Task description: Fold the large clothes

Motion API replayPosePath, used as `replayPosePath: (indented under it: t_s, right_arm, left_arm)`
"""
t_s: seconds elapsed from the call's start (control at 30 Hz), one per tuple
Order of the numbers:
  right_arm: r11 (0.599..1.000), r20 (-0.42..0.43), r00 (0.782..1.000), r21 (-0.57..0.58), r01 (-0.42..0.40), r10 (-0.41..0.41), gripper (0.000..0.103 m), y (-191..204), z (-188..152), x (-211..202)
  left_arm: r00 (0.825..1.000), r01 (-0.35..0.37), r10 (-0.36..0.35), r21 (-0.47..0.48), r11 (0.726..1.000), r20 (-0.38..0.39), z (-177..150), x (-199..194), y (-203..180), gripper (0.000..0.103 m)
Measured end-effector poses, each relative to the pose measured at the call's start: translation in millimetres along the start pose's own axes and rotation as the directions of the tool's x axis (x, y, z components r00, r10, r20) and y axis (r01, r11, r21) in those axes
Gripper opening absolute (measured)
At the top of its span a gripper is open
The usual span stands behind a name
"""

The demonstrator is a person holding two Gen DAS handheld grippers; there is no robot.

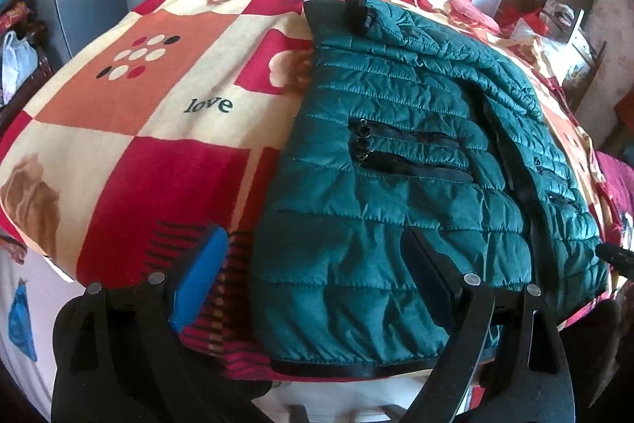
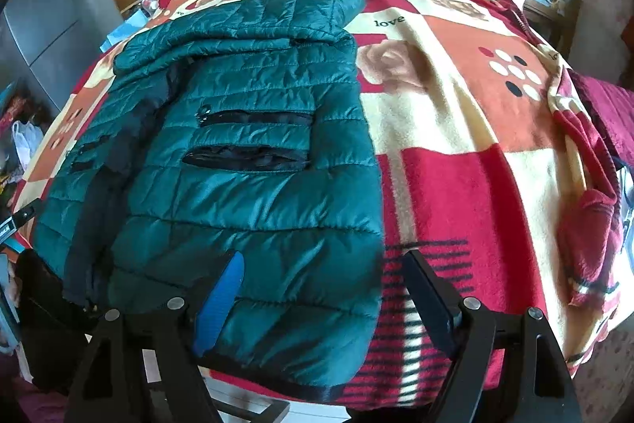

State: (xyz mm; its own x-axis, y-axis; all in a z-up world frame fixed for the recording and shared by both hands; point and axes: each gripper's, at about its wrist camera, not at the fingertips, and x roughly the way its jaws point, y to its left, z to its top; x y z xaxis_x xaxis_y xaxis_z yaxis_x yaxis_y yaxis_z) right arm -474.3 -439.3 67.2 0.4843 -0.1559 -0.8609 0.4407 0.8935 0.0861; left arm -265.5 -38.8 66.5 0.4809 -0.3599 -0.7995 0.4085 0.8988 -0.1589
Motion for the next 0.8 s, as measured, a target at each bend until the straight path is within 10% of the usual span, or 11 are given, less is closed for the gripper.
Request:
replayPosePath:
  t_s: [0.8]
  right_arm:
    - [0.967,-0.122,0.96,0.067,-0.245,0.252,0.082,-12,-2,25]
  left_arm:
    - [0.992,0.035,-0.047,-0.098,0.995,-0.121,-10,34,20,0.089]
